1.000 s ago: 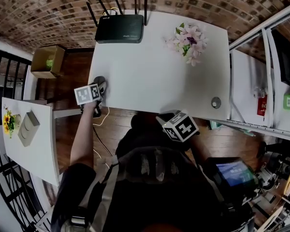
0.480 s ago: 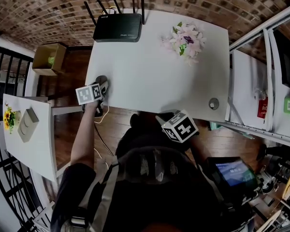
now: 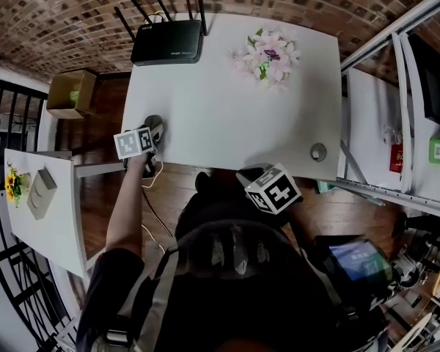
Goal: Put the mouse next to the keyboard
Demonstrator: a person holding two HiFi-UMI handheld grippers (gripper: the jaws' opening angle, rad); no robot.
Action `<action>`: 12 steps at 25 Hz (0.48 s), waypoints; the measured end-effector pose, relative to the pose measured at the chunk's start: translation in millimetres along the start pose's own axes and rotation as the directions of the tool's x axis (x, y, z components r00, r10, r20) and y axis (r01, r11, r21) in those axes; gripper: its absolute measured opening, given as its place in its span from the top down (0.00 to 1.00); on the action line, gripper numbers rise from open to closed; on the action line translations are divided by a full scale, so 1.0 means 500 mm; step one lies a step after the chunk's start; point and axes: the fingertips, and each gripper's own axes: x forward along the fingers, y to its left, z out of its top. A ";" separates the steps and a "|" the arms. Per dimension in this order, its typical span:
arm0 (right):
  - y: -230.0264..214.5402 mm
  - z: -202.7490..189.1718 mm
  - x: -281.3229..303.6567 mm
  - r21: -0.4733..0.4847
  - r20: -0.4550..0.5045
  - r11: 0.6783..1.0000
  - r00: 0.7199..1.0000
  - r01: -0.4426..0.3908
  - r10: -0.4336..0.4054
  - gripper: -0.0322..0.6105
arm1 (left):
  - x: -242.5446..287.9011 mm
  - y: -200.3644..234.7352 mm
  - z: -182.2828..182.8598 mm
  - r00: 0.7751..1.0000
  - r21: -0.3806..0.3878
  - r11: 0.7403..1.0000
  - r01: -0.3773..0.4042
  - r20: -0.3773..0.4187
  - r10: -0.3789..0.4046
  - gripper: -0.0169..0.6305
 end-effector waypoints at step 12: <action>-0.030 -0.047 -0.032 0.017 0.011 1.000 1.000 -0.022 0.022 0.94 | 0.017 -0.060 -0.004 1.000 0.003 1.000 -0.002 -0.016 0.002 0.55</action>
